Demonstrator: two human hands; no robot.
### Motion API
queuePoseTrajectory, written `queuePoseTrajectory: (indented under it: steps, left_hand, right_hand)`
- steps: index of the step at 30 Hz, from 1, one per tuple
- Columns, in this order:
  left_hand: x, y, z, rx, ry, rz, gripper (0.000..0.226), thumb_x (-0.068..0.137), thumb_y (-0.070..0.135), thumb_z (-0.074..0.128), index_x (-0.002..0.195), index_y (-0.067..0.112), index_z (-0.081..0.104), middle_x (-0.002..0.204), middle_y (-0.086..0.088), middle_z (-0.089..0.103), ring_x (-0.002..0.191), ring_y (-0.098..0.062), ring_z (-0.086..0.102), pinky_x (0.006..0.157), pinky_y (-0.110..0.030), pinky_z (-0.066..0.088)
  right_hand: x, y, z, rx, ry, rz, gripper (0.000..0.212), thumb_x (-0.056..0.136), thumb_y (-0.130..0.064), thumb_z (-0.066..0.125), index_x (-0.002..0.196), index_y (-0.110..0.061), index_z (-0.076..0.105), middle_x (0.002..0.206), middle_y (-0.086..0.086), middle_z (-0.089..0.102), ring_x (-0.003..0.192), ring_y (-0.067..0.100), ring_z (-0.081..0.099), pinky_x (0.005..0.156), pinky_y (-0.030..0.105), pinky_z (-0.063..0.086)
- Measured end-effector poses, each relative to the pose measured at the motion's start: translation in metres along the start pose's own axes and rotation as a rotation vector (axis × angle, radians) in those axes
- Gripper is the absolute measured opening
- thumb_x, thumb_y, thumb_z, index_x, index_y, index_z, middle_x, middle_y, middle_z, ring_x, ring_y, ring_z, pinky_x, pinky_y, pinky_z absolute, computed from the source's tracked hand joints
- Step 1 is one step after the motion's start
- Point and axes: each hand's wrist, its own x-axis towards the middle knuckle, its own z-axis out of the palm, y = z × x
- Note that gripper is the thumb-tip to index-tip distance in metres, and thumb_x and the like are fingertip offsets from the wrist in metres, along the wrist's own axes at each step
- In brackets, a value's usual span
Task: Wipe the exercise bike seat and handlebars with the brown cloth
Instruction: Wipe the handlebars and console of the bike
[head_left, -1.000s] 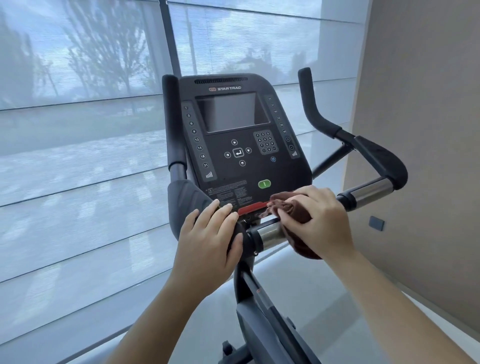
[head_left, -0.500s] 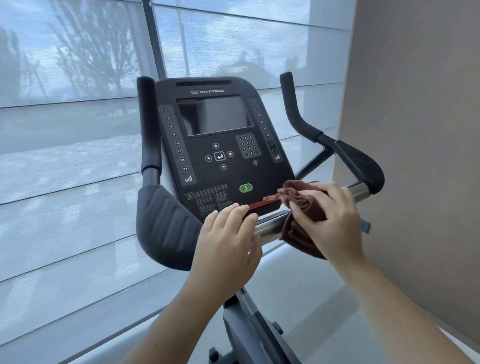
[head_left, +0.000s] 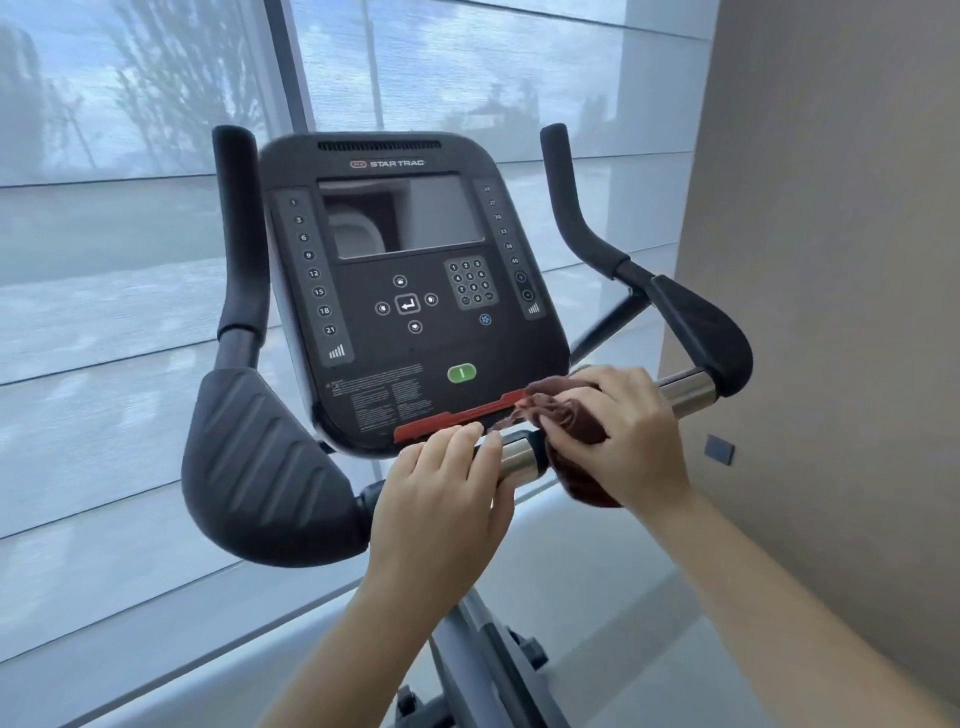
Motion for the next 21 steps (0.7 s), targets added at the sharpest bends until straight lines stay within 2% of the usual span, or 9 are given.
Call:
queuePoseTrajectory:
  steps: [3, 5, 7, 9, 12, 14, 17, 21]
  left_hand:
    - [-0.001, 0.001, 0.0, -0.011, 0.013, -0.028, 0.025, 0.079, 0.023, 0.067, 0.097, 0.005, 0.068, 0.096, -0.01, 0.069, 0.087, -0.027, 0.065, 0.073, -0.036, 0.051]
    - [0.0, 0.002, 0.0, -0.01, 0.031, -0.02, 0.023, 0.082, 0.023, 0.06, 0.096, 0.006, 0.068, 0.095, -0.009, 0.069, 0.087, -0.026, 0.065, 0.072, -0.035, 0.051]
    - [0.001, 0.002, 0.0, -0.026, 0.044, -0.013, 0.026, 0.084, 0.024, 0.052, 0.096, 0.007, 0.067, 0.095, -0.007, 0.068, 0.086, -0.024, 0.064, 0.07, -0.034, 0.05]
    - [0.001, 0.002, -0.001, -0.039, 0.045, -0.013, 0.027, 0.085, 0.024, 0.05, 0.097, 0.006, 0.067, 0.095, -0.006, 0.068, 0.086, -0.024, 0.064, 0.07, -0.034, 0.05]
    - [-0.001, 0.001, -0.003, -0.038, 0.015, -0.013, 0.034, 0.085, 0.027, 0.045, 0.1, 0.006, 0.067, 0.095, -0.007, 0.068, 0.085, -0.024, 0.064, 0.069, -0.034, 0.051]
    - [-0.002, 0.002, -0.004, -0.038, -0.001, -0.021, 0.036, 0.086, 0.028, 0.043, 0.101, 0.006, 0.067, 0.095, -0.007, 0.069, 0.085, -0.025, 0.064, 0.07, -0.034, 0.051]
    - [-0.001, 0.003, -0.004, -0.041, 0.001, -0.025, 0.036, 0.085, 0.028, 0.043, 0.101, 0.006, 0.067, 0.095, -0.007, 0.069, 0.084, -0.025, 0.064, 0.069, -0.034, 0.051]
    - [0.0, 0.002, -0.002, -0.033, 0.026, -0.013, 0.031, 0.084, 0.025, 0.047, 0.099, 0.006, 0.067, 0.093, -0.007, 0.068, 0.081, -0.025, 0.064, 0.063, -0.034, 0.051]
  right_hand:
    - [0.0, 0.006, -0.001, -0.055, 0.055, 0.11, 0.027, 0.079, -0.035, 0.062, 0.075, -0.009, 0.069, 0.087, 0.005, 0.069, 0.076, 0.03, 0.055, 0.064, 0.042, 0.049]
    - [-0.008, -0.014, 0.006, -0.01, 0.084, 0.165, 0.025, 0.079, -0.036, 0.062, 0.077, -0.012, 0.07, 0.089, 0.002, 0.068, 0.078, 0.027, 0.054, 0.069, 0.037, 0.048]
    - [-0.014, -0.034, 0.013, 0.08, 0.097, 0.156, 0.023, 0.08, -0.037, 0.062, 0.077, -0.015, 0.07, 0.091, 0.0, 0.068, 0.08, 0.025, 0.054, 0.073, 0.032, 0.046]
    - [-0.012, -0.035, 0.013, 0.127, 0.069, 0.097, 0.023, 0.081, -0.037, 0.062, 0.076, -0.015, 0.07, 0.09, 0.001, 0.069, 0.079, 0.027, 0.056, 0.071, 0.035, 0.048]
    - [-0.004, -0.006, 0.003, 0.003, 0.014, 0.013, 0.027, 0.08, -0.036, 0.061, 0.074, -0.011, 0.068, 0.087, 0.004, 0.068, 0.075, 0.029, 0.057, 0.065, 0.039, 0.049]
    - [0.001, 0.017, -0.006, -0.112, 0.015, 0.073, 0.026, 0.078, -0.034, 0.064, 0.075, -0.009, 0.068, 0.087, 0.006, 0.068, 0.075, 0.031, 0.056, 0.066, 0.036, 0.047]
    - [0.0, 0.017, -0.007, -0.136, 0.074, 0.207, 0.02, 0.075, -0.029, 0.071, 0.076, -0.009, 0.069, 0.088, 0.007, 0.068, 0.077, 0.032, 0.054, 0.069, 0.033, 0.041]
    - [-0.013, -0.022, 0.009, 0.001, 0.085, 0.11, 0.023, 0.079, -0.035, 0.064, 0.077, -0.013, 0.069, 0.09, 0.003, 0.068, 0.079, 0.025, 0.054, 0.071, 0.029, 0.045]
